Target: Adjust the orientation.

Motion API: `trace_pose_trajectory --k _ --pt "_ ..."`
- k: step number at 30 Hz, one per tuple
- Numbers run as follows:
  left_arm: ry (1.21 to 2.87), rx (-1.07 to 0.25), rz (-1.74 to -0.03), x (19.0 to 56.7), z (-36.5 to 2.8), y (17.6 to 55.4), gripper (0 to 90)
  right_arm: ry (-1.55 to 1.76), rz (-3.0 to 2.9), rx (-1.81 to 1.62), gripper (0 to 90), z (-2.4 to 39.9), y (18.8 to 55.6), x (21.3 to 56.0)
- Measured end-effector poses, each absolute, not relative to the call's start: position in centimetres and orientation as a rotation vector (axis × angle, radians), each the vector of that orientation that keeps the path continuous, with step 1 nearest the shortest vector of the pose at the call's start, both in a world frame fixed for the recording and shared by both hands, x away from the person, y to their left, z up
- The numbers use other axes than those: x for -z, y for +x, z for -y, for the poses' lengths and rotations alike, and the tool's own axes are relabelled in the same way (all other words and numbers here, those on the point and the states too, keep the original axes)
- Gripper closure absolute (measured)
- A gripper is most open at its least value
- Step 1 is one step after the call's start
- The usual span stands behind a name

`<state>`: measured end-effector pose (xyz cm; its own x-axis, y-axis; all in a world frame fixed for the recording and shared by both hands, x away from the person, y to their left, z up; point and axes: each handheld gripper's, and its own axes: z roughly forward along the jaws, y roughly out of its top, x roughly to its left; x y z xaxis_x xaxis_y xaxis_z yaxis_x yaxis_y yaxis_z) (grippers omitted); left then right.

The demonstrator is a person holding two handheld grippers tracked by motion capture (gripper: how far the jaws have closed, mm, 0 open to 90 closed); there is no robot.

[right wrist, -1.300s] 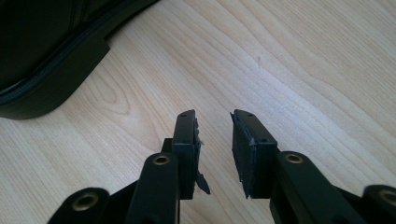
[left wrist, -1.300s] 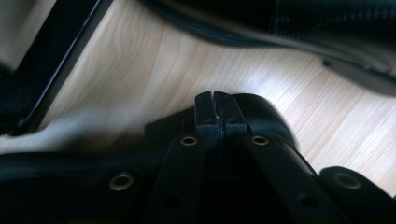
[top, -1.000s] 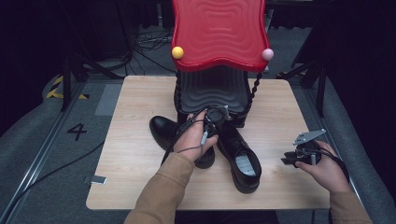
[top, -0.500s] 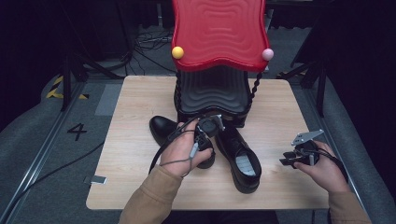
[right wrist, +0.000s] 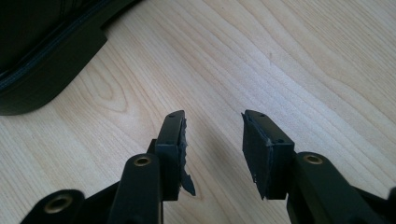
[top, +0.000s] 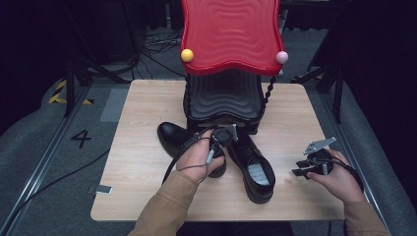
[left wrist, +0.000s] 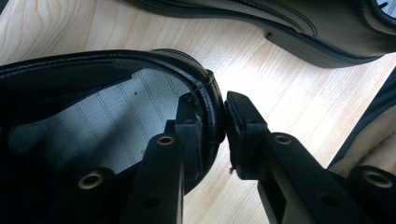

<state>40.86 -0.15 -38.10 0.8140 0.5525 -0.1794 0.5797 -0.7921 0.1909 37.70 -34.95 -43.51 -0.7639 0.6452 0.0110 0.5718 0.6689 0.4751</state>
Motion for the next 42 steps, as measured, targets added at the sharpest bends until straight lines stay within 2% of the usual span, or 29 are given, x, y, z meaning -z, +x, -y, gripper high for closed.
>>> trace_pose_trajectory --k 6,12,14,16,18,21,30,34,35,37,40,42 --pt "2.806 0.151 -0.844 37.1 -1.0 39.2 75.3 1.000 -2.724 -0.690 60.0 34.9 37.8 43.5" --pt "2.818 0.138 -0.839 36.4 -4.2 35.5 72.1 1.001 -2.728 -0.688 59.5 34.6 38.0 43.6" --pt "2.810 0.143 -0.834 36.1 -5.1 34.7 72.4 0.993 -2.732 -0.685 59.4 34.5 38.0 43.7" --pt "2.807 0.131 -0.829 35.5 -6.2 33.7 78.6 0.990 -2.734 -0.684 59.3 34.3 38.1 43.7" --pt "2.806 0.120 -0.858 35.1 -7.3 33.0 77.9 0.982 -2.738 -0.686 59.1 34.1 38.2 43.7" --pt "2.812 0.179 -0.889 35.5 -8.6 32.7 76.5 0.969 -2.744 -0.691 58.5 33.8 38.2 43.7" --pt "2.732 0.192 -0.896 35.3 -9.5 32.8 73.7 0.969 -2.746 -0.706 56.9 33.8 38.5 43.9" --pt "2.582 0.007 -0.950 33.8 -11.2 33.6 61.7 0.982 -2.741 -0.723 56.2 34.2 38.4 43.8" --pt "2.582 0.007 -0.950 33.8 -11.2 33.6 57.5 0.982 -2.741 -0.723 56.2 34.2 38.4 43.8" --pt "2.529 -0.053 -1.014 33.9 -12.2 34.5 56.5 0.989 -2.739 -0.748 55.5 34.4 38.4 43.8" --pt "2.557 -0.139 -1.120 35.0 -12.7 35.8 51.1 0.982 -2.735 -0.765 55.1 34.4 38.2 43.7" --pt "2.596 -0.139 -1.148 35.9 -12.6 36.5 46.4 0.992 -2.734 -0.767 54.7 34.4 38.0 43.6"
